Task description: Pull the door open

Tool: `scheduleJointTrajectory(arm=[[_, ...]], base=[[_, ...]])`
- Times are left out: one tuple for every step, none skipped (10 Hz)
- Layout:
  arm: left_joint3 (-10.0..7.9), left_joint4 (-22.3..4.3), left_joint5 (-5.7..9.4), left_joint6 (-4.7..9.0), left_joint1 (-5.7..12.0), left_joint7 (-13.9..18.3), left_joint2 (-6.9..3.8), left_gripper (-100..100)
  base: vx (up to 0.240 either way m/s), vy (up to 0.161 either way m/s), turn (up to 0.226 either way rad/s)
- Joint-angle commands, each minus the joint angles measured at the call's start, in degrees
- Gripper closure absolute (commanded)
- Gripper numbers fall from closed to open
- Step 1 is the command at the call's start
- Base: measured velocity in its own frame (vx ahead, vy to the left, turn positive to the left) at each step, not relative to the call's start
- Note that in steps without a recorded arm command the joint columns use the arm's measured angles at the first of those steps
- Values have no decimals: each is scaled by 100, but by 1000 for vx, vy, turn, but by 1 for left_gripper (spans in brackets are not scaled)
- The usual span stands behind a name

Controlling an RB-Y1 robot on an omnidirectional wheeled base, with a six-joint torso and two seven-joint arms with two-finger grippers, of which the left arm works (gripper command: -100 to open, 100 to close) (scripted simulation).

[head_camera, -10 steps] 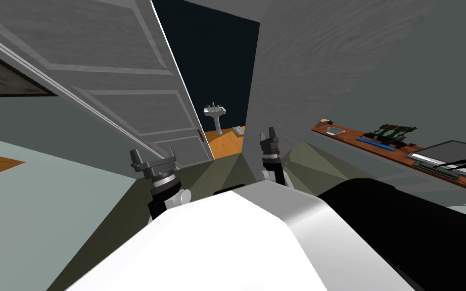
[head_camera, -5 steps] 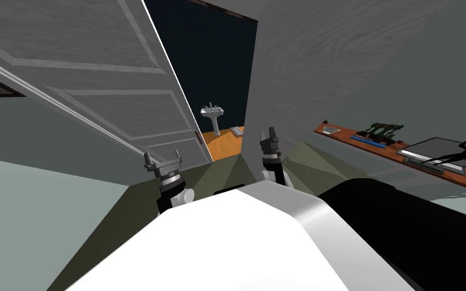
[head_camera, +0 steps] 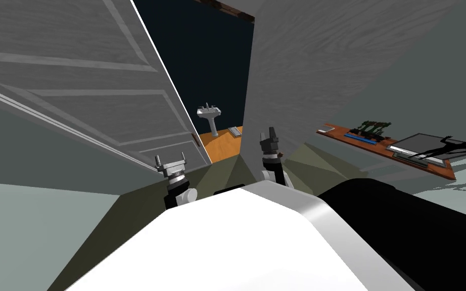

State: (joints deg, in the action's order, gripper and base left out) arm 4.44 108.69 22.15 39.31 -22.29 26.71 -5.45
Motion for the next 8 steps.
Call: scheduleJointTrajectory(arm=[[77,-249,184,82,56,169,-44,-100],[120,-404,297,127,97,266,-73,-100],[164,-562,413,172,138,365,-100,-100],[209,-721,529,218,180,465,-127,-100],[253,-880,646,265,221,565,-155,-100],[298,-1040,762,311,263,665,-182,-100],[342,-1199,879,357,305,765,-209,-100],[387,-1350,996,403,346,866,-234,-100]], base=[[98,39,-95],[94,33,-93],[95,42,-98],[92,33,-139],[86,39,-88],[84,55,-94],[83,64,-93],[91,55,-101]])
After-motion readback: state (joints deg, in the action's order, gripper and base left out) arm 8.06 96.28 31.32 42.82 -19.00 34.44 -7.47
